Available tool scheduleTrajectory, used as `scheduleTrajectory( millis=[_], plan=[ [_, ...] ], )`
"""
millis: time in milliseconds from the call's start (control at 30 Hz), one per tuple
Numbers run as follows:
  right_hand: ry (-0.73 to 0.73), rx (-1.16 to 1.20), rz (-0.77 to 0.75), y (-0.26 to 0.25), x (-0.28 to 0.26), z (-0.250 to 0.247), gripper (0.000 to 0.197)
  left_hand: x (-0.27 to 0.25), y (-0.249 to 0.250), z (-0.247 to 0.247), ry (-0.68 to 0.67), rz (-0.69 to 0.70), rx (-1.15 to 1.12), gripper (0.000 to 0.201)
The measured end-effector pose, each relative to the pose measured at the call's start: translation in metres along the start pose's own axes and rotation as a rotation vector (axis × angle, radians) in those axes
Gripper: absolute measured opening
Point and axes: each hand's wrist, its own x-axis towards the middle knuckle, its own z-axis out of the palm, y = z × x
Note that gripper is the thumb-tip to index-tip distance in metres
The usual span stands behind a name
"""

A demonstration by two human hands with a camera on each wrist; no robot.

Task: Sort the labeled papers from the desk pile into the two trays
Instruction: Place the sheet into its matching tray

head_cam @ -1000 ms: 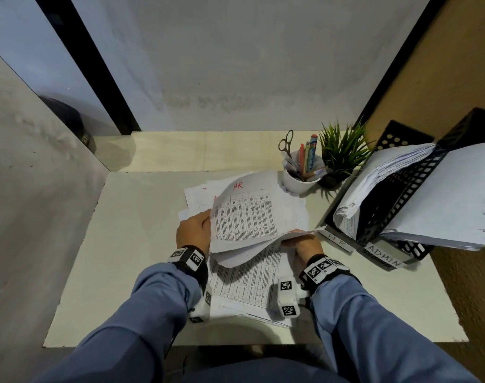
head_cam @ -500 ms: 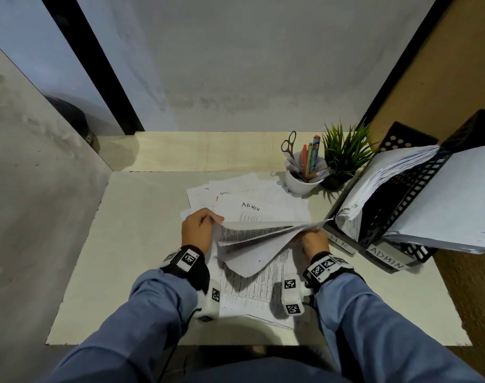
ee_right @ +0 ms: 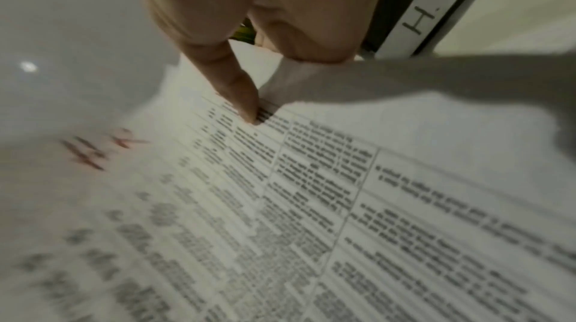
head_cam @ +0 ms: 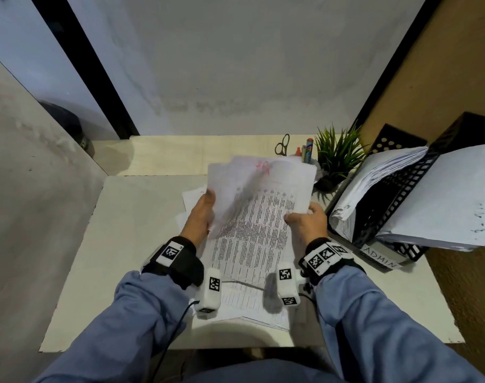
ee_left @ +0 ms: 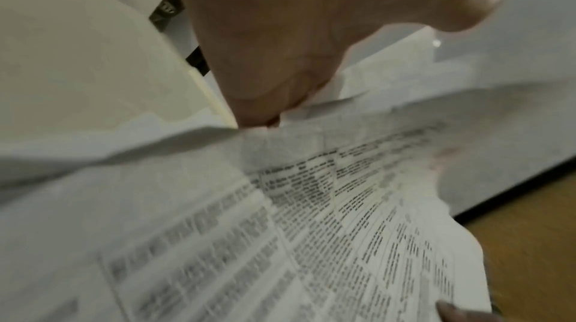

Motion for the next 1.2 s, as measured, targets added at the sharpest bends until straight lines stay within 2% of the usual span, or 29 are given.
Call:
scheduleTrajectory(
  millis=[33, 67, 100, 133, 200, 233, 267, 367, 433, 467, 500, 633, 700, 767, 900, 967, 1033, 1100, 1200],
  plan=[
    [0.005, 0.048, -0.003, -0.004, 0.000, 0.002, 0.052, -0.003, 0.007, 0.001, -0.057, 0.052, 0.102, 0.131],
    [-0.013, 0.100, -0.005, -0.009, 0.000, 0.004, 0.054, -0.007, 0.015, 0.002, -0.103, 0.100, 0.218, 0.127],
    [-0.044, 0.136, -0.012, -0.015, 0.000, 0.006, 0.051, -0.009, 0.022, 0.002, -0.125, 0.129, 0.317, 0.115],
    [-0.077, 0.145, -0.033, -0.020, 0.000, 0.008, 0.045, -0.010, 0.031, 0.005, -0.126, 0.160, 0.366, 0.095],
    [-0.120, 0.081, -0.108, -0.033, -0.002, 0.010, 0.027, -0.009, 0.040, 0.012, -0.030, 0.246, 0.318, 0.046],
    [-0.127, 0.036, -0.167, -0.040, -0.004, 0.011, 0.021, -0.010, 0.046, 0.016, 0.044, 0.309, 0.272, 0.027],
    [-0.136, 0.012, -0.233, -0.047, -0.008, 0.010, 0.018, -0.013, 0.052, 0.021, 0.113, 0.377, 0.239, 0.016],
    [-0.164, 0.070, -0.411, -0.061, -0.027, 0.009, 0.021, -0.018, 0.062, 0.029, 0.262, 0.534, 0.177, 0.018],
    [-0.158, 0.054, -0.448, -0.058, -0.038, 0.006, 0.022, -0.025, 0.059, 0.029, 0.272, 0.620, 0.181, 0.027],
    [-0.158, 0.041, -0.426, -0.052, -0.041, 0.004, 0.023, -0.028, 0.053, 0.030, 0.251, 0.619, 0.182, 0.029],
    [-0.170, 0.018, -0.384, -0.044, -0.045, 0.003, 0.024, -0.030, 0.045, 0.031, 0.227, 0.555, 0.184, 0.030],
    [-0.225, -0.056, -0.080, -0.010, -0.065, 0.005, 0.018, -0.023, -0.001, 0.029, 0.205, 0.095, 0.362, 0.022],
    [-0.192, -0.099, -0.049, -0.001, -0.065, 0.006, 0.014, -0.020, -0.014, 0.029, 0.196, -0.039, 0.435, 0.016],
    [-0.156, -0.202, -0.157, 0.001, -0.058, 0.007, 0.003, -0.018, -0.012, 0.027, 0.228, -0.019, 0.484, 0.007],
    [-0.097, -0.234, -0.204, 0.003, -0.053, 0.006, 0.021, -0.017, -0.011, 0.026, 0.300, 0.023, 0.366, 0.022],
    [-0.120, -0.271, -0.121, 0.012, -0.054, 0.003, 0.011, -0.023, -0.020, 0.026, 0.255, -0.032, 0.416, 0.021],
    [-0.131, -0.281, -0.010, 0.022, -0.056, -0.004, 0.014, -0.027, -0.030, 0.025, 0.218, -0.060, 0.416, 0.019],
    [-0.133, -0.245, -0.021, 0.019, -0.059, -0.009, 0.014, -0.030, -0.027, 0.021, 0.217, 0.023, 0.453, 0.005],
    [-0.130, -0.272, -0.174, -0.007, -0.059, -0.018, 0.014, -0.036, -0.001, 0.026, 0.276, 0.157, 0.379, 0.005]
  ],
)
